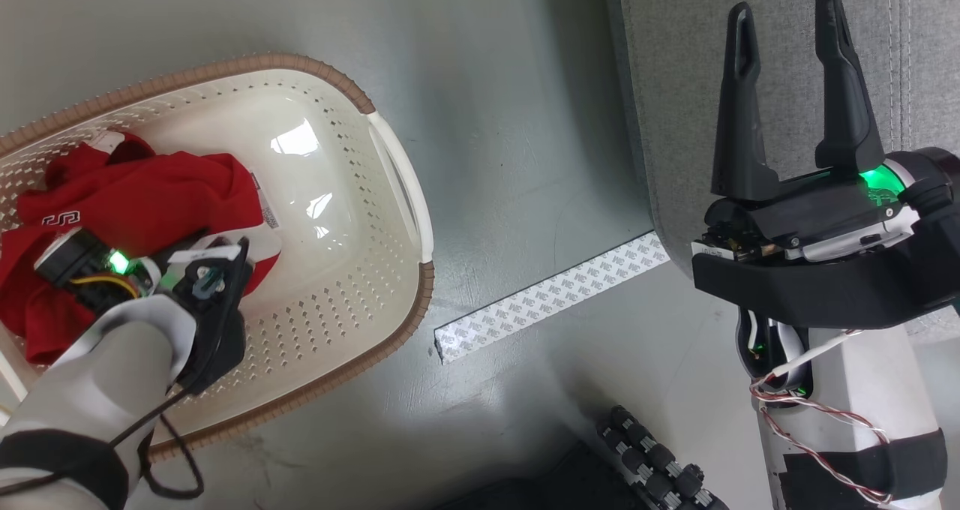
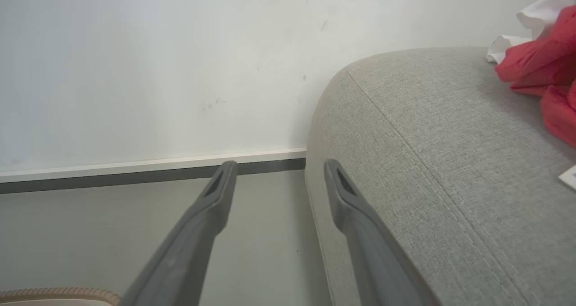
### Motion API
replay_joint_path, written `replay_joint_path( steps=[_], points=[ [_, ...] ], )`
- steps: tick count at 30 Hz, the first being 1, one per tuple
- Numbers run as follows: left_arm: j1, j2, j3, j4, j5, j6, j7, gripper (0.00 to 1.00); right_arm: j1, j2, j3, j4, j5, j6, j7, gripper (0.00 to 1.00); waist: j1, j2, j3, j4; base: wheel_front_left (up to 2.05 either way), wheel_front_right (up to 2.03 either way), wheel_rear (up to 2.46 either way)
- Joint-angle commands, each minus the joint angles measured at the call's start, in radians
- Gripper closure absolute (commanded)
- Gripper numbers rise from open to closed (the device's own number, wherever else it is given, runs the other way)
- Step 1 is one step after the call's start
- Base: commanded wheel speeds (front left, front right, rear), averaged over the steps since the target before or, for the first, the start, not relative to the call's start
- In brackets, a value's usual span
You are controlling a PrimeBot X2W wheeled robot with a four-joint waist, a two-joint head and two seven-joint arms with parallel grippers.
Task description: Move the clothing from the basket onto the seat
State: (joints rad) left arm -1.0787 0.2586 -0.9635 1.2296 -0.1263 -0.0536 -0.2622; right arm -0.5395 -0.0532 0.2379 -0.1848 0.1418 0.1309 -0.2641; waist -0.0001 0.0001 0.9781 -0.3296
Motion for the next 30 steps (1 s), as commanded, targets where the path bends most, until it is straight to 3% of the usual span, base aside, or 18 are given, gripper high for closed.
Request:
replay_joint_path(
  steps=[1,3,4,5,6,16,30],
  points=[
    [-0.013,-0.002,0.002,0.015,-0.007,0.006,-0.003,0.0,0.014,0.004,-0.005,-0.006,0.001,0.0,-0.001,0.0,0.0001,-0.0001,-0.001,0.002,0.0,0.0,0.0],
    [-0.014,-0.005,0.001,0.019,-0.008,0.006,-0.003,0.0,0.018,0.004,-0.007,-0.006,0.001,0.0,-0.001,0.0,0.0001,-0.0001,-0.001,0.003,0.0,0.0,0.0],
    [-0.016,-0.007,0.0,0.022,-0.01,0.004,-0.003,0.52,0.019,0.004,-0.008,-0.006,0.0,0.0,-0.001,0.0,0.0001,-0.0001,-0.001,0.004,0.0,0.0,0.0],
    [-0.019,-0.009,-0.002,0.024,-0.012,0.003,-0.003,0.86,0.02,0.004,-0.009,-0.006,0.0,0.0,0.0,0.0,0.0001,-0.0001,-0.002,0.005,0.0,0.0,0.0],
    [-0.022,-0.013,-0.003,0.026,-0.014,0.0,-0.003,1.0,0.019,0.004,-0.01,-0.005,-0.001,0.0,0.0,0.0,0.0001,-0.0001,-0.002,0.006,0.0,0.0,0.0],
    [-0.023,-0.02,-0.002,0.001,-0.035,-0.002,-0.003,1.0,0.004,0.004,-0.012,0.0,-0.009,0.0,0.0,0.0,0.0001,-0.0001,-0.001,0.019,0.0,0.0,0.0],
    [0.069,0.005,0.053,-0.271,-0.059,0.062,-0.003,1.0,0.005,0.003,-0.026,0.033,-0.025,0.0,0.0,0.0,0.0001,-0.0001,-0.098,0.114,0.0,0.0,0.0]
  ],
)
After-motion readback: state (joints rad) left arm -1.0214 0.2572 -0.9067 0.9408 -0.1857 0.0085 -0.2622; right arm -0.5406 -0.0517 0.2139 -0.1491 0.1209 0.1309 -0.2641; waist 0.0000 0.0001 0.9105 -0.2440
